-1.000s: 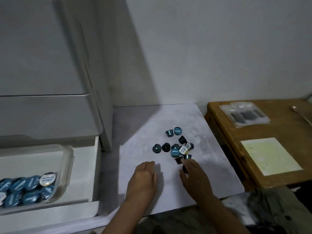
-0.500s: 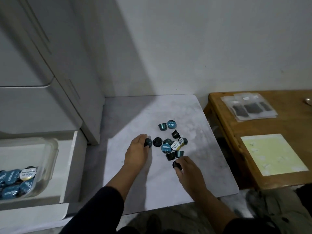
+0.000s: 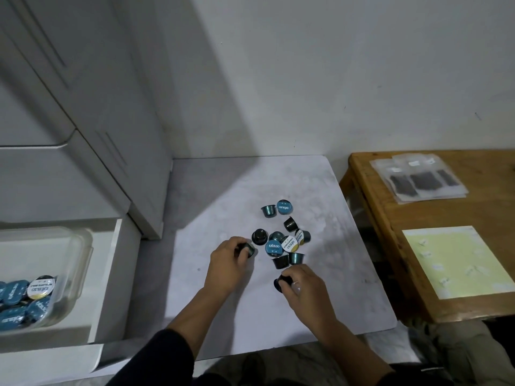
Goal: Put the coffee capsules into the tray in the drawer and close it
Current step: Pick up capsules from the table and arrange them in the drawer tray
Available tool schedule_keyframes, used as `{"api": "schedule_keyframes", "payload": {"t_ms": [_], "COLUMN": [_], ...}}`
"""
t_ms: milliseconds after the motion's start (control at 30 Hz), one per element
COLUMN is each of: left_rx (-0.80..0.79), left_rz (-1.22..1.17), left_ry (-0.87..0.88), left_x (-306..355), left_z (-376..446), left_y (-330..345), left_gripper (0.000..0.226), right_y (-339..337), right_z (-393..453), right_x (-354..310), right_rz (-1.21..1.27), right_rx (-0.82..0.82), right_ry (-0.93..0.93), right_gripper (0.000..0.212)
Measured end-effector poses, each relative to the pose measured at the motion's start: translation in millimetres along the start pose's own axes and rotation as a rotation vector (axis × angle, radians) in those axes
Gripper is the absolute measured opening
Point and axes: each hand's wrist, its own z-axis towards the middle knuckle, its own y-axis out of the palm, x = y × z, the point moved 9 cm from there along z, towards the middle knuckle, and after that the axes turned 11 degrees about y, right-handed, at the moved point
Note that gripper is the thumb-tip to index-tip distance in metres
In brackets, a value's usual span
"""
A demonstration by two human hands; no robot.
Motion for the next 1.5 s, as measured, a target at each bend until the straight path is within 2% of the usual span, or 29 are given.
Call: {"api": "schedule_keyframes", "payload": {"t_ms": [233, 400, 533, 667, 967, 1100, 1200, 1267, 1333, 1500], "left_rx": [0.049, 0.059, 0.032, 0.082, 0.207, 0.264, 0.323, 0.373, 0.421, 0.535], "left_rz": [-0.039, -0.031, -0.039, -0.065, -0.370, -0.511, -0.631, -0.682, -0.726, -0.862], "left_ry": [-0.061, -0.025, -0.036, -0.042, -0.349, -0.388, -0.361, -0.328, -0.308, -0.210], "left_x": [-10.5, 2.7, 4.6, 6.7, -16.9, -12.1, -1.4, 6.6, 13.9, 37.8], "left_z": [-23.0, -28.4, -26.7, -23.7, -47.7, -58.9, -62.0, -64.6, -68.1, -80.1], "left_y": [-0.4, -1.5, 4.0, -1.9, -8.5, -13.5, -24.4, -38.5, -55.4, -116.4], "left_gripper": [0.027, 0.019, 0.023, 0.017, 0.017, 0.016, 0.019, 0.022, 0.021, 0.020], "right_y": [-2.2, 3.6, 7.0, 0.8, -0.8, -8.1, -13.7, -20.8, -29.5, -39.9], "right_z": [3.5, 1.4, -2.1, -3.5, -1.7, -2.9, -0.9, -0.9, -4.3, -12.7], "right_x": [-0.4, 2.0, 1.0, -1.1, 10.2, 11.4, -3.9, -23.7, -45.5, -110.3], "right_rz": [0.005, 0.043, 0.044, -0.030, -0.051, 0.125, 0.262, 0.404, 0.568, 0.885], "right_rx": [0.001, -0.043, -0.091, -0.021, -0.009, 0.009, -0.011, -0.029, -0.032, -0.101], "right_ry": [-0.010, 0.014, 0.030, 0.000, 0.168, 0.269, 0.273, 0.262, 0.252, 0.192], "right_gripper": [0.018, 0.021, 0.035, 0.027, 0.027, 0.022, 0.018, 0.015, 0.026, 0.025]}}
